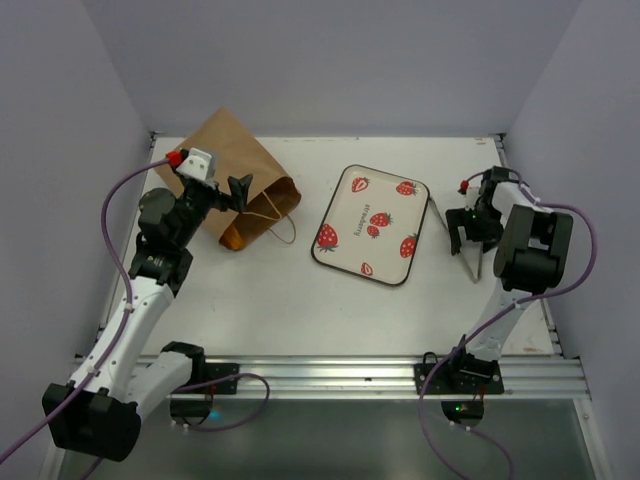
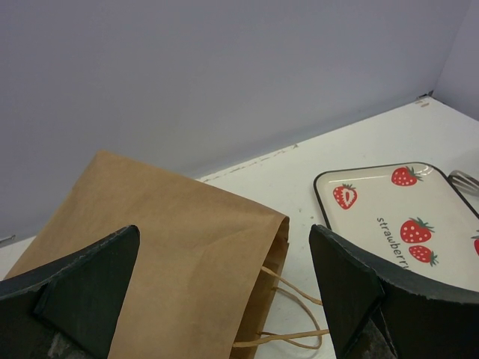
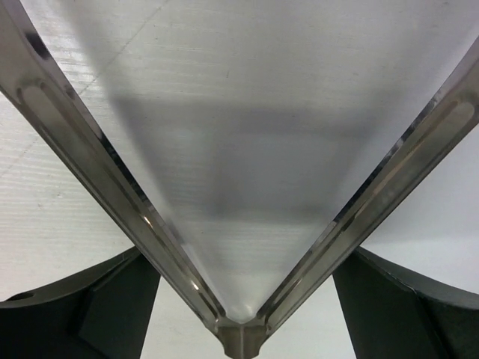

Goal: Take the fake bread out of the paper bag

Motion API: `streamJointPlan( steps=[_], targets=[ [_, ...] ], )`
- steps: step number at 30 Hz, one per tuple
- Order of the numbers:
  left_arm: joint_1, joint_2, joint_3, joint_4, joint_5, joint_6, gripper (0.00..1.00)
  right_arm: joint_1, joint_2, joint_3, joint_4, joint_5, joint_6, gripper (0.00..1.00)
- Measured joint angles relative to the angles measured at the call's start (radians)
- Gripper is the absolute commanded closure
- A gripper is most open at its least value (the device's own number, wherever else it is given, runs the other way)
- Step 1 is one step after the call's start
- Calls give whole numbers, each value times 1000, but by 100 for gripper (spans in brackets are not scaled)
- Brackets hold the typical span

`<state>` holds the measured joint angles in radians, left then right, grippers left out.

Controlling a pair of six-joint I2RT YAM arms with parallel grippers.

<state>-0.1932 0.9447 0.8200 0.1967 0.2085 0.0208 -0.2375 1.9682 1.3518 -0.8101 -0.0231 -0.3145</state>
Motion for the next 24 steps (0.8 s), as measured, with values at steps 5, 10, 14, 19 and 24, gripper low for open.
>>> streamJointPlan(
  steps=[5, 10, 14, 19, 24],
  targets=[
    [0, -5, 0, 0, 0, 0, 0, -18, -8, -8, 21, -24, 24, 4],
    [0, -7, 0, 0, 0, 1, 0, -18, -66, -94, 118, -22, 26, 4],
    [0, -8, 0, 0, 0, 2, 1, -24, -98, -141, 171, -33, 21, 5],
    [0, -8, 0, 0, 0, 2, 0, -26, -106, -155, 189, -42, 1, 15],
    [0, -8, 0, 0, -1, 3, 0, -29, -106, -157, 206, -53, -26, 37]
  ],
)
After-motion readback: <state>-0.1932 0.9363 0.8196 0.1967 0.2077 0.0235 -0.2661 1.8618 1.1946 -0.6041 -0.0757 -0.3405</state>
